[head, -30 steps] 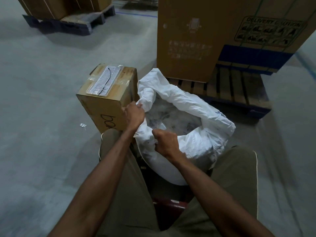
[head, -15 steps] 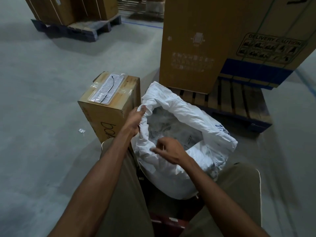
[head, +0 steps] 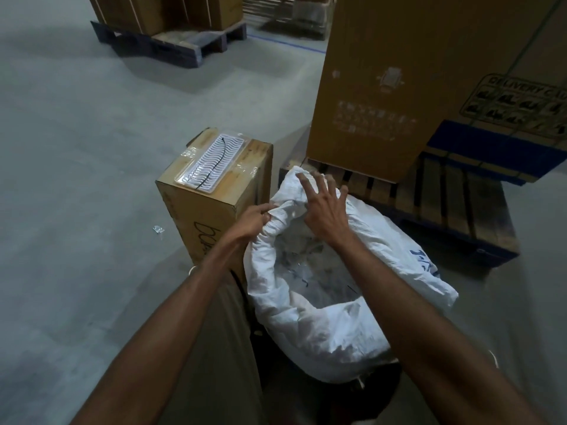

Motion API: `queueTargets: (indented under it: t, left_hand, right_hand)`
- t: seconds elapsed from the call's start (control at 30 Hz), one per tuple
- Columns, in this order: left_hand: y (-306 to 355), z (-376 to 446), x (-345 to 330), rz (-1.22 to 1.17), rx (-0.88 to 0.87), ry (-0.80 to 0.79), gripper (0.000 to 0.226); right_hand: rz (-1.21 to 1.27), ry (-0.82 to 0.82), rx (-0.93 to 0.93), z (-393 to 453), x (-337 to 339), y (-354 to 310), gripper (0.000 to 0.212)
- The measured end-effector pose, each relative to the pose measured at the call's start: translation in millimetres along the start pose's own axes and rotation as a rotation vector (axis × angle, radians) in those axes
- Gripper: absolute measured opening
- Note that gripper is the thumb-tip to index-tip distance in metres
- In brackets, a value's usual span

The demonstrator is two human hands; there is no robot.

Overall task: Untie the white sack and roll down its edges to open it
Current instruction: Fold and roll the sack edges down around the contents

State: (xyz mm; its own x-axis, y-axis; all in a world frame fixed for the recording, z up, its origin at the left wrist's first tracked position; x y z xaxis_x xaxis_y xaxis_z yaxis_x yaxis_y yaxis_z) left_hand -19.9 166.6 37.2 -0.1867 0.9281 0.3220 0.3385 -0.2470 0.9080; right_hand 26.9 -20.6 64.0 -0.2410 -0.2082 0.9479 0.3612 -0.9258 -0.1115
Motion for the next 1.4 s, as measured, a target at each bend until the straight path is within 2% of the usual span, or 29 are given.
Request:
queueTargets:
  t: [0.1, 0.13, 0.17, 0.23, 0.27, 0.3, 0.37, 0.43, 0.5, 0.57, 0.6, 0.7, 0.77, 0.8, 0.9, 0.97, 1.0, 1.07, 1.13, 1.23, 1.3, 1.33, 1.4]
  left_hand:
    - [10.8, 5.5, 0.4, 0.008, -0.025, 0.002, 0.033]
    - [15.4, 5.0, -2.7, 0.07, -0.062, -0.007, 0.037]
    - [18.3, 4.3, -8.0, 0.214, -0.119, -0.01, 0.053]
    - [17.2, 4.8, -21.7, 0.594, -0.273, 0.11, 0.078]
    - [18.5, 5.1, -30.5, 0.708, -0.378, 0.18, 0.072]
    - [21.2, 6.1, -38.1, 0.756, -0.449, 0.219, 0.055]
    - [26.5, 10.7, -49.2, 0.778, -0.501, 0.234, 0.023]
    - [27.3, 14.5, -49.5, 0.754, -0.505, 0.237, 0.013]
    - [25.3, 18.5, -38.4, 0.646, -0.476, 0.256, 0.008]
    - [22.8, 23.5, -22.2, 0.486, -0.405, 0.26, 0.012]
    - [21.8, 25.6, -14.5, 0.375, -0.34, 0.244, 0.015]
    - [21.9, 28.9, -5.4, 0.143, -0.2, 0.161, 0.031]
    - [20.8, 34.1, -3.8, 0.126, -0.213, 0.093, 0.022]
    - [20.3, 35.5, -2.7, 0.153, -0.252, 0.019, 0.018]
    - [19.0, 35.0, -1.1, 0.295, -0.319, -0.221, 0.035]
    - [20.3, 29.7, -2.6, 0.463, -0.362, -0.227, 0.055]
    - [20.5, 28.5, -4.4, 0.534, -0.409, -0.2, 0.06]
    - [20.7, 29.9, -8.2, 0.608, -0.434, -0.131, 0.056]
    - [27.6, 28.3, -12.6, 0.77, -0.42, -0.037, 0.048]
    - [49.2, 16.4, -23.4, 1.104, -0.414, 0.16, 0.035]
    - [58.3, 12.0, -39.1, 1.154, -0.472, 0.202, 0.026]
    - [58.5, 10.8, -48.7, 1.116, -0.523, 0.189, 0.031]
    - [49.7, 9.0, -70.1, 1.037, -0.573, 0.103, 0.065]
  right_hand:
    - [0.042, -0.048, 0.11, 25.8, -12.3, 12.4, 0.063]
    - [0.073, -0.037, 0.125, 31.3, -14.7, 14.7, 0.06]
    - [0.087, -0.019, 0.138, 36.3, -17.0, 16.5, 0.057]
    - [0.083, 0.034, 0.16, 43.4, -19.2, 20.5, 0.049]
    - [0.098, 0.068, 0.158, 45.3, -19.2, 23.2, 0.045]
    - [0.128, 0.103, 0.147, 46.1, -18.9, 27.4, 0.041]
    - [0.206, 0.145, 0.095, 46.4, -14.3, 38.3, 0.03]
    - [0.323, 0.092, -0.034, 48.6, -8.2, 54.1, 0.022]
    - [0.491, 0.007, -0.216, 52.2, -0.7, 73.5, 0.035]
    - [0.576, -0.047, -0.305, 56.0, 4.2, 94.8, 0.053]
    - [0.579, -0.082, -0.309, 56.7, 6.7, 101.7, 0.051]
    - [0.488, -0.165, -0.317, 54.0, 16.1, 103.3, 0.023]
    - [0.425, -0.198, -0.333, 52.9, 18.3, 100.2, 0.024]
    - [0.434, -0.241, -0.343, 52.8, 16.0, 101.7, 0.029]
    - [0.592, -0.389, -0.355, 48.2, 17.7, 106.0, 0.064]
    - [0.635, -0.477, -0.329, 40.4, 23.7, 99.1, 0.085]
    - [0.594, -0.495, -0.278, 38.4, 24.1, 96.5, 0.086]
    - [0.465, -0.483, -0.207, 37.9, 15.5, 100.1, 0.076]
    - [0.359, -0.417, -0.17, 37.9, 9.0, 100.7, 0.057]
    - [0.391, -0.325, -0.179, 35.6, 8.9, 85.5, 0.038]
    - [0.414, -0.235, -0.26, 35.9, 7.5, 77.0, 0.037]
    - [0.415, -0.204, -0.324, 37.1, 4.5, 76.0, 0.041]
    - [0.4, -0.216, -0.439, 39.8, -4.1, 78.6, 0.044]
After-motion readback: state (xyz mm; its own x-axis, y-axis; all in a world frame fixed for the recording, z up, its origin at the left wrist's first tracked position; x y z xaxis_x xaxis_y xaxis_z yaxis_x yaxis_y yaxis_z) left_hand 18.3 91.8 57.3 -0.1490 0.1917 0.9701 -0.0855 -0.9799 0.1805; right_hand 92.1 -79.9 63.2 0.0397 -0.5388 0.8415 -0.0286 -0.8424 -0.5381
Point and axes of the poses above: each hand's wrist, its own z-axis towards the middle knuckle, its own x-axis out of the back of the hand, y = z × x, the point moved 1 cm from there along z, towards the middle knuckle, and after that the axes turned 12 degrees about y, right-handed, at the moved point
